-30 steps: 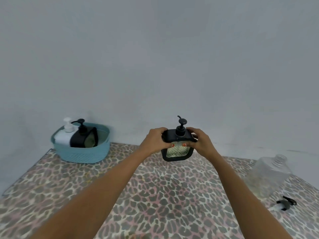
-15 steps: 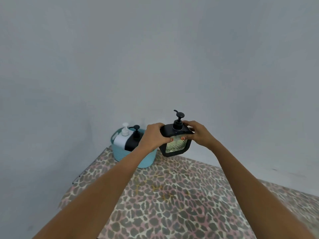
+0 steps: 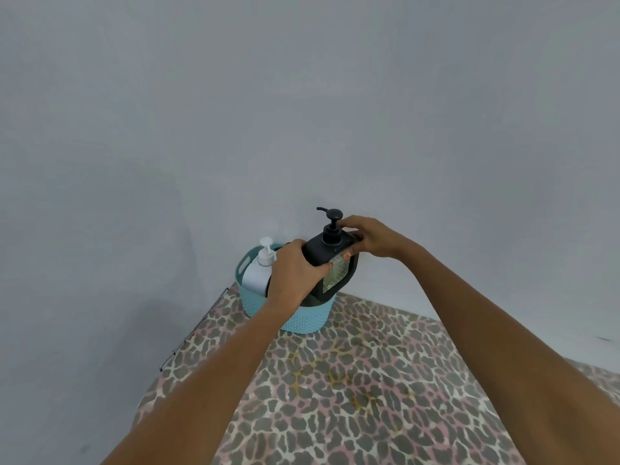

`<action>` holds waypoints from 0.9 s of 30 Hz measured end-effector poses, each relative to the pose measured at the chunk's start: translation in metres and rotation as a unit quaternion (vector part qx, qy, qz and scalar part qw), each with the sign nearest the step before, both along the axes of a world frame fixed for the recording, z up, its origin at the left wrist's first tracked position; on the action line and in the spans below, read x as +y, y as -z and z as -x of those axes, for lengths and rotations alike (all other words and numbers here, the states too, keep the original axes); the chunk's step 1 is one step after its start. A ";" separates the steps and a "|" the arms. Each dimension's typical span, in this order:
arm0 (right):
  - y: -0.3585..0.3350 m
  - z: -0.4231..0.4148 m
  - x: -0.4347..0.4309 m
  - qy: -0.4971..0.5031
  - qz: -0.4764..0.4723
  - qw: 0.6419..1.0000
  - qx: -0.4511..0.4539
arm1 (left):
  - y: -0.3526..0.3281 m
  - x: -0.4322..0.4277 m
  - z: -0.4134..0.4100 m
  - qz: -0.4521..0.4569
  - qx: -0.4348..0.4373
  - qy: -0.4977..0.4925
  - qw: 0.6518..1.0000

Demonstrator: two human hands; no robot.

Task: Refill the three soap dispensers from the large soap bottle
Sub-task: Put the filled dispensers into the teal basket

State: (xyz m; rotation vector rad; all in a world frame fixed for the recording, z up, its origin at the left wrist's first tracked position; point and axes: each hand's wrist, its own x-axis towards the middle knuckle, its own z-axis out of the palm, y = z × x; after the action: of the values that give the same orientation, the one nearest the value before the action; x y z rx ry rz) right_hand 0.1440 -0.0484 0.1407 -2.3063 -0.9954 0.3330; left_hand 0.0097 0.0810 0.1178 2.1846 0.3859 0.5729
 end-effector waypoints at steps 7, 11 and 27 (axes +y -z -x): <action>-0.004 -0.016 0.021 -0.029 0.033 0.999 0.007 | 0.006 0.006 -0.004 0.012 0.001 -0.031 0.999; -0.002 -0.017 0.034 -0.052 0.064 0.997 0.013 | 0.013 0.009 0.000 0.021 -0.001 -0.041 0.999; 0.056 -0.009 0.053 -0.053 0.146 0.985 -0.078 | 0.058 -0.003 -0.001 -0.082 0.089 -0.078 0.990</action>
State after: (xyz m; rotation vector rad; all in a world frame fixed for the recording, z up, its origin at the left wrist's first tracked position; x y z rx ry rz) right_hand 0.1528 0.0044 0.0851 -2.5801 -1.2196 0.3668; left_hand 0.0103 0.0784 0.0594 2.3861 0.6295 0.5116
